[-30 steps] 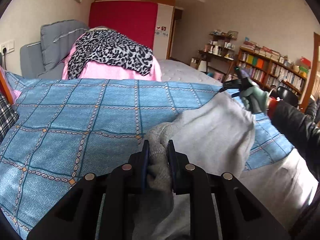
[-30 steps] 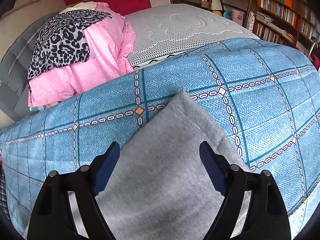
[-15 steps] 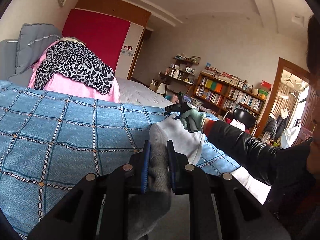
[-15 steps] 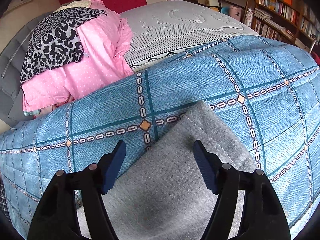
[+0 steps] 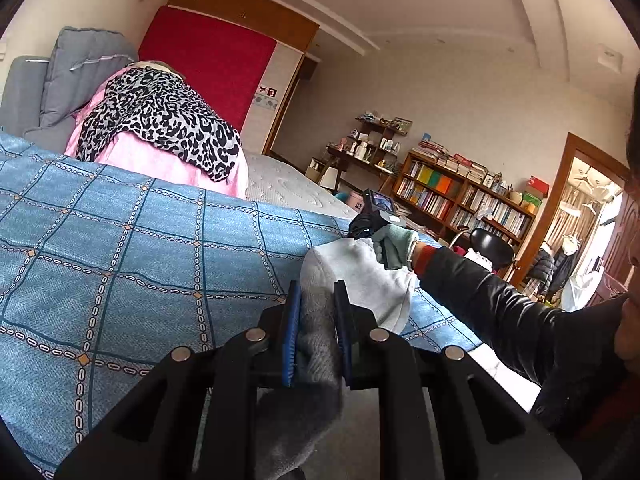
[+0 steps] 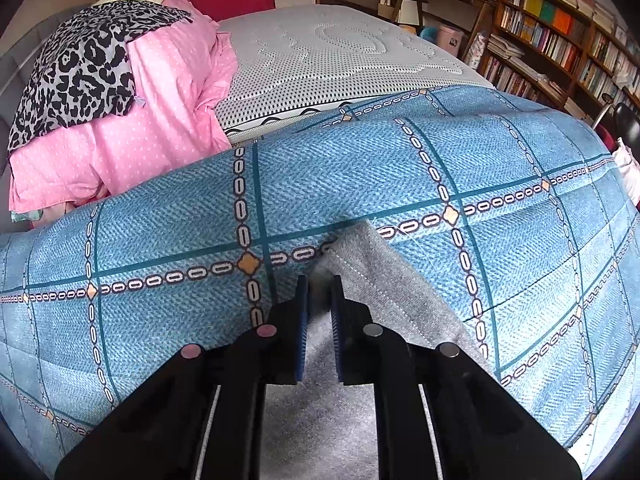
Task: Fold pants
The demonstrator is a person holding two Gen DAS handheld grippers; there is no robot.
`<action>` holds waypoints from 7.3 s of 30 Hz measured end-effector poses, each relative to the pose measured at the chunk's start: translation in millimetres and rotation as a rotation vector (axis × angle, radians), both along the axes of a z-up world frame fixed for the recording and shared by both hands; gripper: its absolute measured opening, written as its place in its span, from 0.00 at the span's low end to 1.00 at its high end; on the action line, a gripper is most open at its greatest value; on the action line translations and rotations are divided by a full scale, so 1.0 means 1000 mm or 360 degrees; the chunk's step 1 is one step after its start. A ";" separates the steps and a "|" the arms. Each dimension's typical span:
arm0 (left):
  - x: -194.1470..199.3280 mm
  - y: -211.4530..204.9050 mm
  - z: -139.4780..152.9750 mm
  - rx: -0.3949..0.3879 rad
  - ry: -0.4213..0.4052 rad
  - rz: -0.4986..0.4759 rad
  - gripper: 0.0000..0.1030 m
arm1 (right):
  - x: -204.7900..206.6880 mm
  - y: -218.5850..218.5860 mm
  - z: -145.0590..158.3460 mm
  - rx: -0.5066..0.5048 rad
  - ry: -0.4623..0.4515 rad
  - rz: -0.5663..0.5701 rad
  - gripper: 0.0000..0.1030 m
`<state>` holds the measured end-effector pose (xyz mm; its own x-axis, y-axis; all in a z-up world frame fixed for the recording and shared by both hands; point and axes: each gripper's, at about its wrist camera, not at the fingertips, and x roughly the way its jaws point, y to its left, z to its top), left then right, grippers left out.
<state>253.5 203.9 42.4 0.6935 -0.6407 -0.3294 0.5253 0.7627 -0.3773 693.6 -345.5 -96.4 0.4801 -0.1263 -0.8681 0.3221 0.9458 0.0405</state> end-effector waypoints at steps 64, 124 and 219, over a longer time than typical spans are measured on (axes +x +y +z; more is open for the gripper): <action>0.070 0.032 -0.083 -0.0399 0.1005 0.0866 0.82 | -0.350 -0.143 -0.015 0.0938 -0.0316 -0.0296 0.59; -0.192 0.025 -0.063 -0.0253 0.0907 0.0723 0.05 | -0.739 -0.151 0.035 0.0828 -0.0813 -0.0419 0.10; -0.249 -0.240 -0.105 0.0671 0.0357 -0.0216 0.71 | -0.555 -0.160 0.013 -0.0110 -0.0236 -0.0006 0.07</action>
